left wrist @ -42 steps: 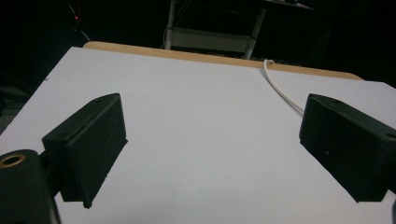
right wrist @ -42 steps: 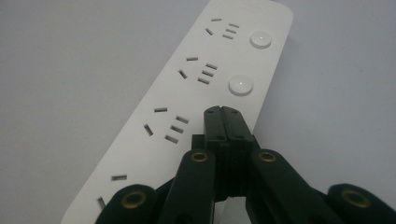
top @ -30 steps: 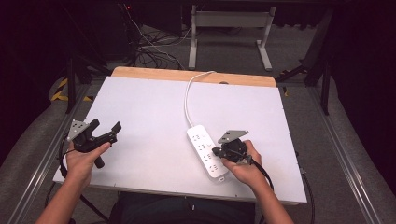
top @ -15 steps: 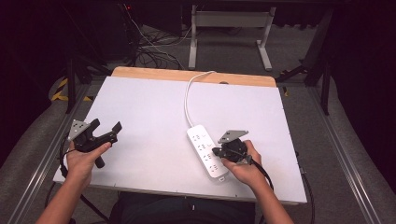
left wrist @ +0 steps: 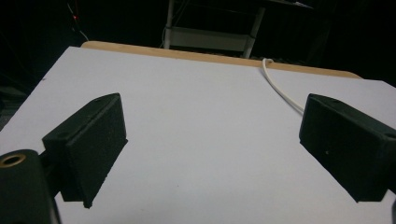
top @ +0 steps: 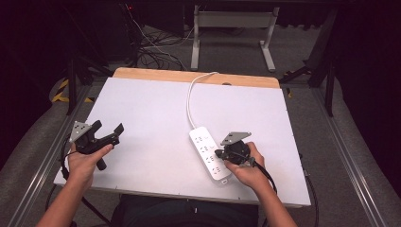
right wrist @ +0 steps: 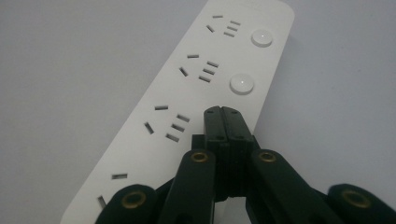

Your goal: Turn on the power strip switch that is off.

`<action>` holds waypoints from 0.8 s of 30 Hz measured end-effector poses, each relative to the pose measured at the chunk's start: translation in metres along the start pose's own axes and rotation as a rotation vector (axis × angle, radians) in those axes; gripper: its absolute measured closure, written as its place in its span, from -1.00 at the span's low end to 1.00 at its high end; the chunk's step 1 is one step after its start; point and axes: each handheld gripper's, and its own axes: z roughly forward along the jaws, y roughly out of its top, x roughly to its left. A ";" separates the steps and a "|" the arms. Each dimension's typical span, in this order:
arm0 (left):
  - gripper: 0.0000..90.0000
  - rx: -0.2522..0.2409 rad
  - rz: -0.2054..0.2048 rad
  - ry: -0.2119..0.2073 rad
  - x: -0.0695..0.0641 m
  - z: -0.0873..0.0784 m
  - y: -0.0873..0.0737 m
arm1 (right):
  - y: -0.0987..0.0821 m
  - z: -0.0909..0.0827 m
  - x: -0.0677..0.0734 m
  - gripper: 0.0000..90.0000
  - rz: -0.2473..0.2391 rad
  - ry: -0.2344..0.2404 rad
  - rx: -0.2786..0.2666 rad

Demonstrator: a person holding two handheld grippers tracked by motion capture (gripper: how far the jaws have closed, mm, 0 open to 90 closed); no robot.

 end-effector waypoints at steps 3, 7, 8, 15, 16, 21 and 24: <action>-0.82 -0.002 -0.001 0.000 0.000 0.000 0.000 | 0.000 0.000 0.000 1.00 0.001 -0.001 -0.001; -0.82 -0.002 0.005 -0.003 0.000 0.000 0.001 | 0.000 0.000 0.001 1.00 0.001 -0.001 -0.002; -0.82 -0.001 0.003 -0.003 0.000 0.000 0.001 | -0.001 0.000 0.001 1.00 0.003 0.000 -0.003; -0.82 0.000 0.002 -0.004 -0.001 0.000 0.000 | -0.001 0.000 0.000 1.00 0.001 0.000 -0.005; -0.82 0.000 0.002 -0.004 0.000 0.000 0.000 | -0.001 0.000 0.000 1.00 0.001 0.001 -0.004; -0.82 0.001 0.002 -0.003 0.000 0.000 0.000 | -0.001 0.000 0.000 1.00 0.000 0.001 -0.003; -0.82 0.001 0.002 -0.003 0.000 0.000 0.000 | -0.001 0.000 0.001 1.00 -0.007 -0.007 -0.006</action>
